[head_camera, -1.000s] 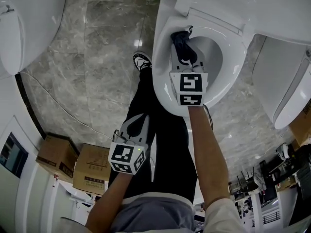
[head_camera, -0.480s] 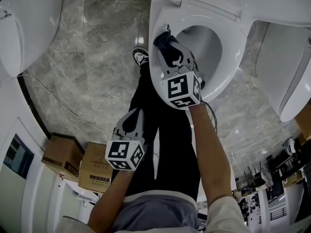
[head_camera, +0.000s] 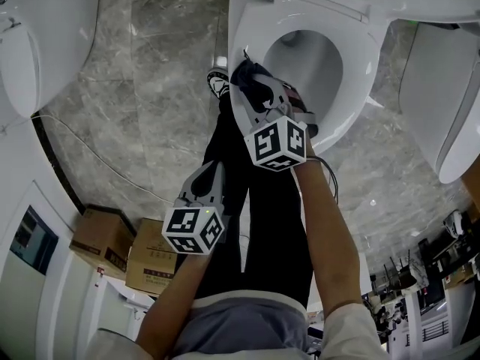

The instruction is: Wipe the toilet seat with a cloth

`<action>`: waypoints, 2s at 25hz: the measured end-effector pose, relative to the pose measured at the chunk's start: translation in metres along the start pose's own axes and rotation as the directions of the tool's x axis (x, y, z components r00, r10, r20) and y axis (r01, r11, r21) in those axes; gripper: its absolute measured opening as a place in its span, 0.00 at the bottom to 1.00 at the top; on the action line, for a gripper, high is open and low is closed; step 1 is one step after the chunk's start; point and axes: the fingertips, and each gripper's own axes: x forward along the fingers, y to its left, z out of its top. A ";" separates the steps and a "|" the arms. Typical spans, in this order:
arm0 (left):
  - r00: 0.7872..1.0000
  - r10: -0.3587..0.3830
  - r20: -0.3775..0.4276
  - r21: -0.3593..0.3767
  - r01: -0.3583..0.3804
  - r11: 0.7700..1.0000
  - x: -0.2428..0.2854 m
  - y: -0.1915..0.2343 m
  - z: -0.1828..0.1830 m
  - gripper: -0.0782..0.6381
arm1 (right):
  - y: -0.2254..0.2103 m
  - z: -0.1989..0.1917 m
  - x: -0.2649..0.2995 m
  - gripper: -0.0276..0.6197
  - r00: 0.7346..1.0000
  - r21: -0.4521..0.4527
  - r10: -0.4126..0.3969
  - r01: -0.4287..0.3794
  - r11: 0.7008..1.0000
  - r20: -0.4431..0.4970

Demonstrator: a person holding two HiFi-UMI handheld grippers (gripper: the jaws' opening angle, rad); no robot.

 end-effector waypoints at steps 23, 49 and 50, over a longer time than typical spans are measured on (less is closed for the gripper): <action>1.000 0.000 0.000 -0.066 0.000 0.998 0.000 -0.018 -0.042 0.12 | 0.090 -0.058 -0.045 0.16 0.977 -0.199 0.204 -0.211 0.957 -0.055; 1.000 0.018 -0.015 -0.003 -0.018 1.000 0.006 -0.045 -0.072 0.12 | 0.151 -0.114 -0.106 0.16 0.969 -0.041 0.241 -0.244 0.969 -0.050; 1.000 0.019 -0.015 0.001 -0.019 1.000 0.006 -0.046 -0.072 0.12 | 0.153 -0.116 -0.108 0.16 0.969 -0.041 0.244 -0.246 0.968 -0.051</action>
